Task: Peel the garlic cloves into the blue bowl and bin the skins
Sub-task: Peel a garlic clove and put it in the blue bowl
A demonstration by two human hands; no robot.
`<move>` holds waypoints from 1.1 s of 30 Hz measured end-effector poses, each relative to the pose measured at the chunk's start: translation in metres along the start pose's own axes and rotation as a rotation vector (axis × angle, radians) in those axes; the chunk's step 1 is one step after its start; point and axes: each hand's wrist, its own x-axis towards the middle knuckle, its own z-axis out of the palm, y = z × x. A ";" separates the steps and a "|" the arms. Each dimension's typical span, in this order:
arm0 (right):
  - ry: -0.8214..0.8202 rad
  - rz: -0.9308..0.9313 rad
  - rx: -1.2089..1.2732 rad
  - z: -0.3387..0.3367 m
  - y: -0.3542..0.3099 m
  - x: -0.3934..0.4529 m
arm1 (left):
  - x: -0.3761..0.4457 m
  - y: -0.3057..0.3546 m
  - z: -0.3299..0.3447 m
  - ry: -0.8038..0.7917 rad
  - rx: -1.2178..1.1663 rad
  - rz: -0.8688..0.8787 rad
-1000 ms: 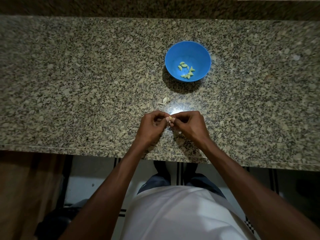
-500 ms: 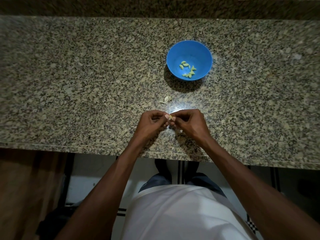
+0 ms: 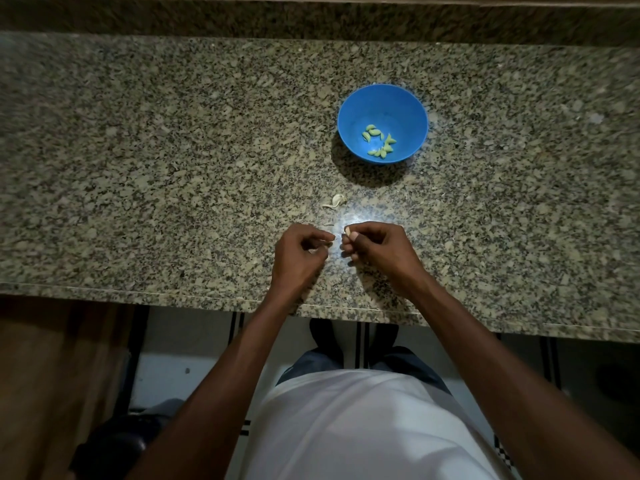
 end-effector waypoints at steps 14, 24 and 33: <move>-0.054 -0.021 0.050 0.000 0.000 -0.004 | 0.001 0.021 -0.010 -0.137 -0.122 0.104; -0.044 0.011 0.085 -0.002 -0.004 -0.012 | -0.003 0.020 0.001 -0.025 -0.093 0.069; 0.110 -0.092 -0.284 0.001 -0.009 -0.010 | -0.002 0.021 -0.001 -0.159 -0.276 -0.074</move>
